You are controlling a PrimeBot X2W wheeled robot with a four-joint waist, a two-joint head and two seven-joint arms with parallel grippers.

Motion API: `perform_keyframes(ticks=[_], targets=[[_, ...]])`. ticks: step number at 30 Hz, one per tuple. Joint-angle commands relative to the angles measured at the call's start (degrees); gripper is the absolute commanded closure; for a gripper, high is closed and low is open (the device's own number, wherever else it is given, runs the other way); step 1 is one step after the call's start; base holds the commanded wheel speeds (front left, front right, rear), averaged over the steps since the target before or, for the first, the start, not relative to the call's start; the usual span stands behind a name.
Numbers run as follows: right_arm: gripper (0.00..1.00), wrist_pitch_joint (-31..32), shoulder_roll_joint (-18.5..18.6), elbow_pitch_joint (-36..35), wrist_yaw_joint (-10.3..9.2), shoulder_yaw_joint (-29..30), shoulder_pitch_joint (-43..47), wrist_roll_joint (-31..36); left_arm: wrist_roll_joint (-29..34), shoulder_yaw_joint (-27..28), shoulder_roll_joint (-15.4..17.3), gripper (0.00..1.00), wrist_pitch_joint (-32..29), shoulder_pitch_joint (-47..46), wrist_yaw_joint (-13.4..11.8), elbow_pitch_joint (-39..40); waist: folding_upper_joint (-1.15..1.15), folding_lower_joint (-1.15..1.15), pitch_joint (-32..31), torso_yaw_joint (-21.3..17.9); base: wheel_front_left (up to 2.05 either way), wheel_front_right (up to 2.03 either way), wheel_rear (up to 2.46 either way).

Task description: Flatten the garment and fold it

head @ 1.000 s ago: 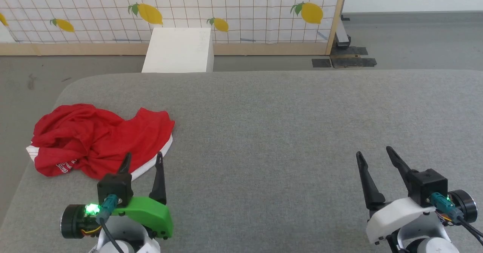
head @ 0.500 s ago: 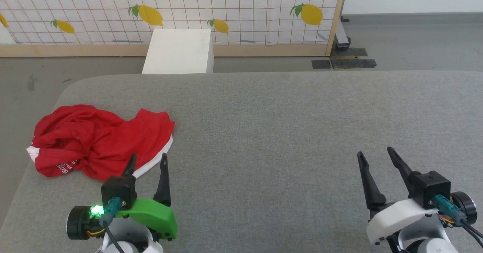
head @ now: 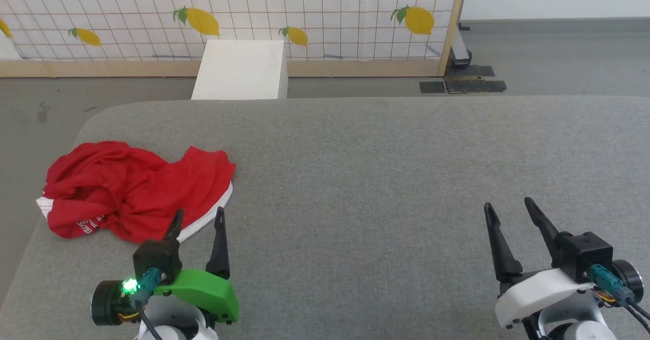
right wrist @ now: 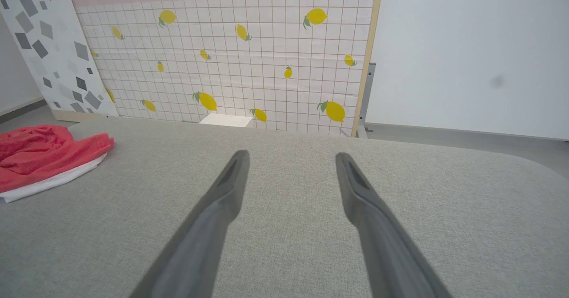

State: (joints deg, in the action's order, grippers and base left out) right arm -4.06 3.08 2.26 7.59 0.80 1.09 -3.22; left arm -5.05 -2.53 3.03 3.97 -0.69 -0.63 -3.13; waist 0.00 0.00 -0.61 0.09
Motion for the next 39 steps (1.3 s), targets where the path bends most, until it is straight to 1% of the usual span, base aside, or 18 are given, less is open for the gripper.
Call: perform_keyframes(ticks=[1, 19, 39], targets=[[0.0, -0.7, -0.1, 0.3, -0.03, 0.2, -0.3, -0.6, -0.4, 0.0, 0.1, 0.0, 0.8, -0.5, -0.4, -0.3, 0.0, 0.0, 0.0, 0.0, 0.0, 0.0, 0.0], [0.0, -2.8, -0.1, 1.3, -0.04, 0.5, -0.5, -2.3, -2.7, 0.7, 0.2, 0.0, 2.9, 0.0, -0.9, -2.1, 0.0, 0.0, -0.2, 0.0, 0.0, 0.0, 0.0], [0.0, -5.1, -0.1, 2.6, -0.06, 0.6, -0.7, -2.4, -4.7, -0.3, 0.3, 0.0, 5.2, 0.4, -1.5, -3.4, 0.0, 0.0, -0.5, -0.1, 0.0, 0.0, 0.0]])
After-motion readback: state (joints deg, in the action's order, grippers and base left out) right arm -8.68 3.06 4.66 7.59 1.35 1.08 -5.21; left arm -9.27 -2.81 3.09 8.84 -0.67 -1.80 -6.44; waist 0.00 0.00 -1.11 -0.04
